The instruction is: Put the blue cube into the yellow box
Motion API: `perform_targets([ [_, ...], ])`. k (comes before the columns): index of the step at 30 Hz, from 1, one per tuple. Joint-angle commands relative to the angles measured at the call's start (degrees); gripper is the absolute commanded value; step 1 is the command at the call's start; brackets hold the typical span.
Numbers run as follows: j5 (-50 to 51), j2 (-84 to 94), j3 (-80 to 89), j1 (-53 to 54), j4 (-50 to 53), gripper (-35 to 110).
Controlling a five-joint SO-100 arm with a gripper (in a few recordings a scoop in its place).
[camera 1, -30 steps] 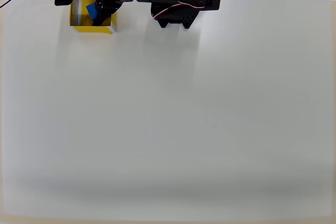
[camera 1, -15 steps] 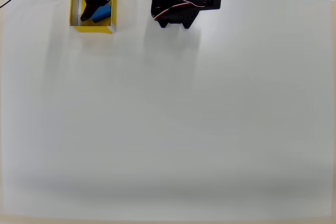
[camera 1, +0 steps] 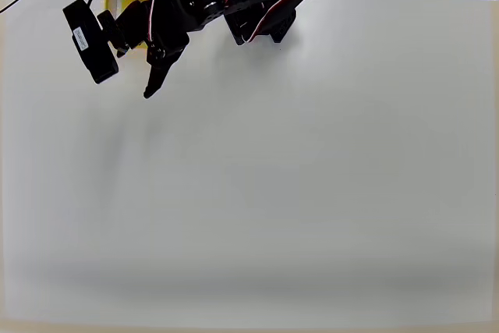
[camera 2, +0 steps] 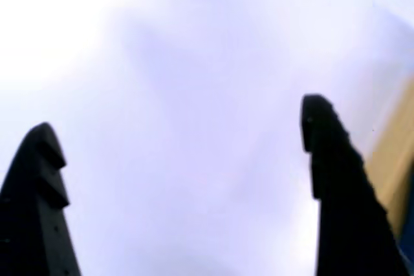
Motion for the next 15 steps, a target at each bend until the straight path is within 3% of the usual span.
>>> perform_targets([
  [1, 0.18, 7.29, 3.52, -13.36, -3.96, 31],
  [10, -0.70, 18.90, 21.27, -35.33, -5.98, 7],
  [15, -0.26, 26.37, 34.80, -43.15, -10.99, 1],
])
